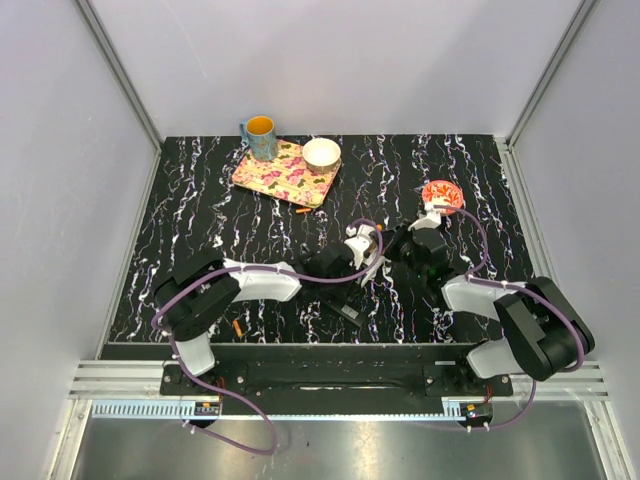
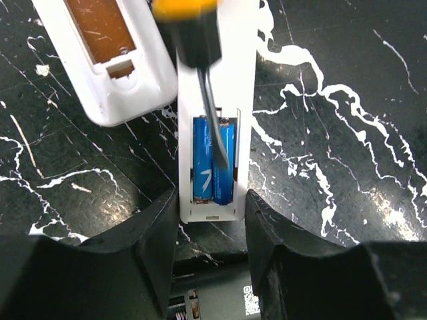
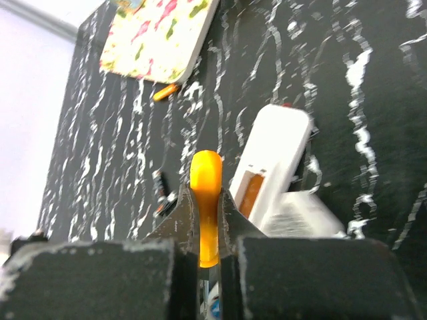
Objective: Unload the batteries from the remote control
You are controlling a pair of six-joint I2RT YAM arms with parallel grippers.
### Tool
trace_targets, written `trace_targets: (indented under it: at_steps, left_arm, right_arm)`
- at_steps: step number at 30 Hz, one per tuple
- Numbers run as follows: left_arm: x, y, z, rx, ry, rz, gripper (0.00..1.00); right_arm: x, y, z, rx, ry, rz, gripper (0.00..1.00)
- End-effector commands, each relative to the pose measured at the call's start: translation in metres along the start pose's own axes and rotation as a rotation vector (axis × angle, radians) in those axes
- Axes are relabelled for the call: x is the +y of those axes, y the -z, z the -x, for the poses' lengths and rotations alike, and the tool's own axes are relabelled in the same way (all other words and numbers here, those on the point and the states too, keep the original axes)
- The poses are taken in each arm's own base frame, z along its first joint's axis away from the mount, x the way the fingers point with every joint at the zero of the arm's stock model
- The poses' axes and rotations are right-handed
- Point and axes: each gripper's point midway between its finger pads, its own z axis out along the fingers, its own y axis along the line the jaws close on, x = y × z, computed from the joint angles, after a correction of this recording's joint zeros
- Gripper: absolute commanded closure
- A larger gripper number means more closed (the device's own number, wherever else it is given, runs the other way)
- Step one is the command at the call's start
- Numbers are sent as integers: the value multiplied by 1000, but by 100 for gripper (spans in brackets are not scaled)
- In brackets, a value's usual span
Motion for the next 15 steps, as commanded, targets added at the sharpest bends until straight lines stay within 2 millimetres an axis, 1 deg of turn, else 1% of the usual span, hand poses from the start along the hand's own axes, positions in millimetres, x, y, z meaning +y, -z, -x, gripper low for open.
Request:
trace_targets:
  at_steps: [1, 4, 9, 11, 15]
  left_arm:
    - [0, -11, 4, -15, 32, 21, 100]
    - [1, -11, 4, -13, 33, 23, 100]
    - [2, -11, 5, -15, 35, 31, 100]
    - [2, -9, 5, -19, 35, 31, 100]
    - [2, -7, 7, -27, 34, 32, 100]
  right_arm:
    - [33, 12, -18, 108, -87, 120, 100]
    - [34, 12, -17, 107, -82, 120, 100]
    - [30, 13, -16, 97, -63, 104, 100]
    - [31, 14, -12, 86, -40, 102, 100]
    - [32, 16, 4, 39, 33, 85, 100]
